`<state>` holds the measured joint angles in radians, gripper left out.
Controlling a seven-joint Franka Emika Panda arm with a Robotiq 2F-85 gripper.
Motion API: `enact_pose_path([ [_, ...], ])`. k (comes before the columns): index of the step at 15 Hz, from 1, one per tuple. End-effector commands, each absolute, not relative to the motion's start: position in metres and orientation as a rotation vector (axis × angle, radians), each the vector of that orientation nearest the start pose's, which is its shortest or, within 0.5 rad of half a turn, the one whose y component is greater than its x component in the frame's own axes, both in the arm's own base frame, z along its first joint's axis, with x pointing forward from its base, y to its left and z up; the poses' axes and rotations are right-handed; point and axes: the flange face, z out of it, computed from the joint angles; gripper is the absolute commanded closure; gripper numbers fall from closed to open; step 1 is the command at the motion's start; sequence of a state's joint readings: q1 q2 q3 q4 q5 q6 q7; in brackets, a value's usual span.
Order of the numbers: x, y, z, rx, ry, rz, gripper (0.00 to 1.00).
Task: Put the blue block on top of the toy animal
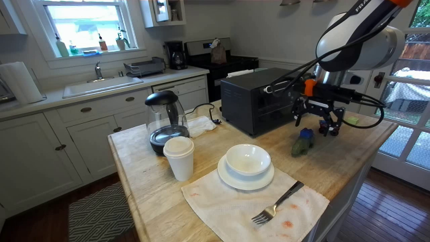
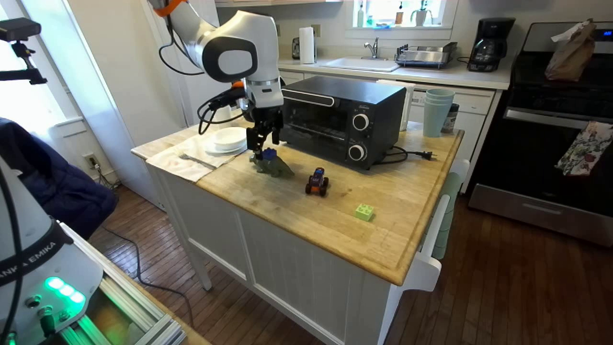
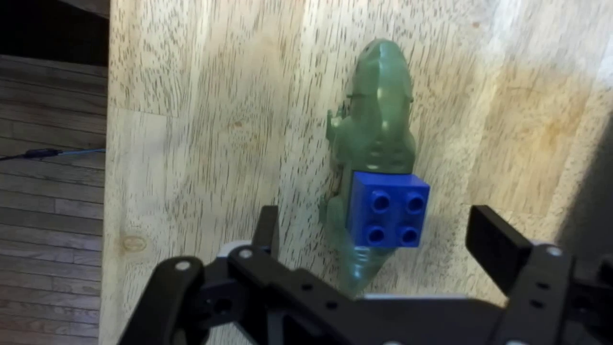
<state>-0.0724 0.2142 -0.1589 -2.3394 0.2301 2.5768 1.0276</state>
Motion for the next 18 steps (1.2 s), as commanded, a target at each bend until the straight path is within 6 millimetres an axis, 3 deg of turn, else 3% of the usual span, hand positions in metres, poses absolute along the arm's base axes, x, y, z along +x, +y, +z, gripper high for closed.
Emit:
enact_pose_path([
  [1,0.500,-0.115,0.272,-2.491,1.819,0.009,0.00],
  [6,0.494,-0.101,0.299,-2.766,1.510,0.042,0.00],
  [11,0.492,-0.097,0.325,-2.943,1.130,-0.030,0.00],
  [15,0.492,-0.093,0.337,-3.007,0.804,-0.093,0.00],
  [18,0.489,-0.093,0.346,-3.004,0.681,-0.100,0.00],
])
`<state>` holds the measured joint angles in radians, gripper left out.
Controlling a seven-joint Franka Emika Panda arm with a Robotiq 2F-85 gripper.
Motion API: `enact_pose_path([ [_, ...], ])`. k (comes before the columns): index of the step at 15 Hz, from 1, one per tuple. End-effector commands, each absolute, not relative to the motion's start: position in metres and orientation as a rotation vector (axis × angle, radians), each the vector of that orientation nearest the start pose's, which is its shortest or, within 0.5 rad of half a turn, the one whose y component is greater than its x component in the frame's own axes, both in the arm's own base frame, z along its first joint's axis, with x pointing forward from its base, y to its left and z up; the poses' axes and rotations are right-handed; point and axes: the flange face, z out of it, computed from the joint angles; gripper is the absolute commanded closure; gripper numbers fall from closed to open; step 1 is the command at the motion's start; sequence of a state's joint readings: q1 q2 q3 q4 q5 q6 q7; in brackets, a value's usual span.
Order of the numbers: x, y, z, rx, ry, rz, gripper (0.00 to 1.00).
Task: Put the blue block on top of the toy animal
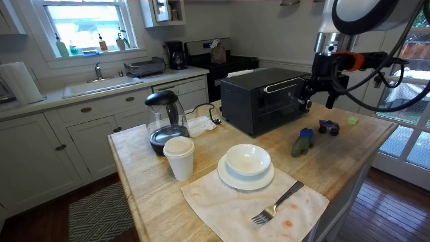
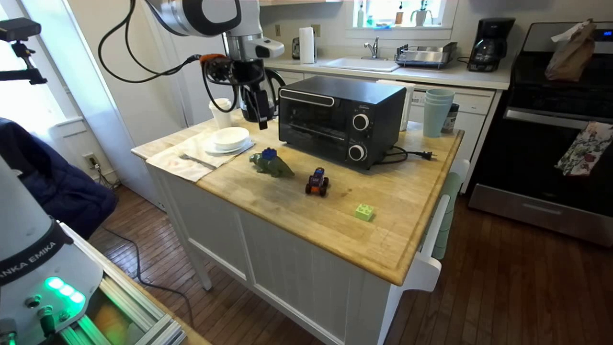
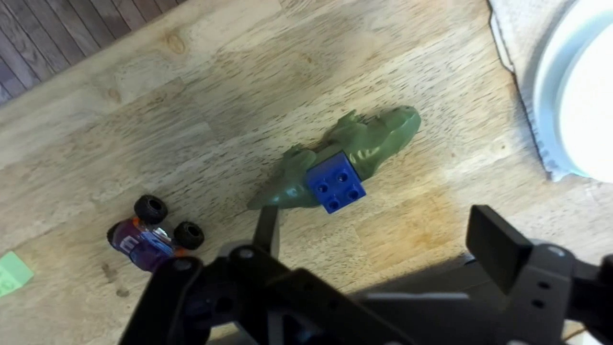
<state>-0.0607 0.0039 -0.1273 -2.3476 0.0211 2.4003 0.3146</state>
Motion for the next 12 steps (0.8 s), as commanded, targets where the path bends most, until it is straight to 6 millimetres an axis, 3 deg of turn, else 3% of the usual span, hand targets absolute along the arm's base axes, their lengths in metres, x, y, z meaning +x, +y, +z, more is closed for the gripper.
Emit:
enact_pose_path([
  [1,0.487,-0.092,0.350,-2.996,0.659,-0.101,0.00],
  [6,0.476,-0.084,0.374,-2.889,0.677,-0.135,0.00],
  [7,0.493,-0.092,0.361,-2.932,0.687,-0.121,0.00],
  [12,0.483,-0.086,0.373,-2.910,0.686,-0.142,0.00],
])
